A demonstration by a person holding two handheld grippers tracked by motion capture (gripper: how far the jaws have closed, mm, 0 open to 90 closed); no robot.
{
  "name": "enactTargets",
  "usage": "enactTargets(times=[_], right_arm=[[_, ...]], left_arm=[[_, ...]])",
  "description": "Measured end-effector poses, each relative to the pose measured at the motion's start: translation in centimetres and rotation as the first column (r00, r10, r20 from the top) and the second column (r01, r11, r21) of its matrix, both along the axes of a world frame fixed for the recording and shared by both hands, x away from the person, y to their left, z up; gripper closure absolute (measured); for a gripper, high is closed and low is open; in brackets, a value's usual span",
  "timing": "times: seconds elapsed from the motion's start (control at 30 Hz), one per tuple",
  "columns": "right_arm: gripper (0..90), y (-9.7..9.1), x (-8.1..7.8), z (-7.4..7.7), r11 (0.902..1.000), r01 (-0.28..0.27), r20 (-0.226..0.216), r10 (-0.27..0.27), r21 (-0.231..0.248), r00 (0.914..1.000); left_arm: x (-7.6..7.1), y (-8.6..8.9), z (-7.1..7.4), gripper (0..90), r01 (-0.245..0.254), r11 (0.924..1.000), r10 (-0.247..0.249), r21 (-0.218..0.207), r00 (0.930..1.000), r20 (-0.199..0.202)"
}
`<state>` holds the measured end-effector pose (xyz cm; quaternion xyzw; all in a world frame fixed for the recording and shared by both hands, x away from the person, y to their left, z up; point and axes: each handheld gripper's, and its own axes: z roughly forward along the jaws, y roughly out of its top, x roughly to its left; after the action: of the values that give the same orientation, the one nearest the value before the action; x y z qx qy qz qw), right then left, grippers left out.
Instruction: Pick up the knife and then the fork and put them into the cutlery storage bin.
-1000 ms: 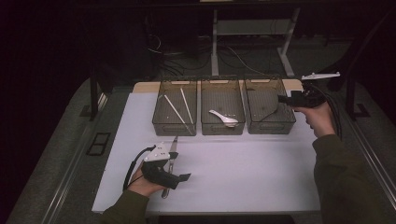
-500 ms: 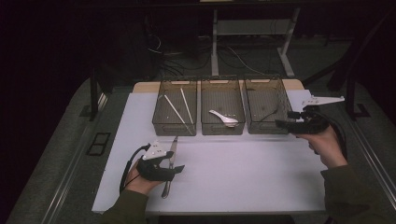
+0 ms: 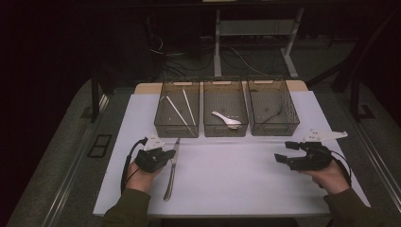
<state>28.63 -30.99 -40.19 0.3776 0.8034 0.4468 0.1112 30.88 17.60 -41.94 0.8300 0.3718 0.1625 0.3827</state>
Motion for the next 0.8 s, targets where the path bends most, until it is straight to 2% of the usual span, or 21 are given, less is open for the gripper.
enactTargets(times=[0.17, 0.27, 0.4, 0.5, 0.57, 0.63, 0.8], right_arm=[[26.9, 0.7, -1.4, -1.6, 0.9997, -0.018, -0.014, 0.018, -0.016, 0.9998], [26.6, 1.1, -1.6, -1.9, 0.9990, -0.024, -0.019, 0.024, -0.038, 0.9995], [26.5, 1.3, -1.5, -2.0, 0.9988, -0.022, -0.017, 0.022, -0.043, 0.9996], [26.5, 1.3, -1.5, -2.1, 0.9989, -0.023, -0.018, 0.022, -0.040, 0.9996], [26.5, 1.3, -1.5, -2.1, 0.9989, -0.025, -0.019, 0.024, -0.040, 0.9995], [26.5, 1.3, -1.5, -2.1, 0.9987, -0.029, -0.017, 0.029, -0.042, 0.9994], [26.6, 1.2, -1.5, -2.0, 0.9992, -0.026, -0.017, 0.025, -0.031, 0.9995]], left_arm=[[2.0, -0.2, -0.3, 89.1, -0.050, 0.9980, 0.050, 0.039, 0.9987, 0.005], [3.6, -0.8, -0.9, 89.1, -0.071, 0.9955, 0.072, 0.062, 0.9974, -0.003], [5.0, -1.3, -1.7, 89.1, -0.096, 0.9898, 0.098, 0.105, 0.9952, -0.011], [5.5, -1.2, -2.1, 89.1, -0.129, 0.9852, 0.132, 0.113, 0.9912, -0.015], [5.8, -1.2, -2.4, 89.1, -0.136, 0.9854, 0.140, 0.102, 0.9898, -0.027], [5.9, -1.2, -2.6, 89.1, -0.127, 0.9851, 0.132, 0.116, 0.9906, -0.037], [6.0, -1.3, -2.7, 89.1, -0.099, 0.9912, 0.104, 0.087, 0.9932, -0.052]])
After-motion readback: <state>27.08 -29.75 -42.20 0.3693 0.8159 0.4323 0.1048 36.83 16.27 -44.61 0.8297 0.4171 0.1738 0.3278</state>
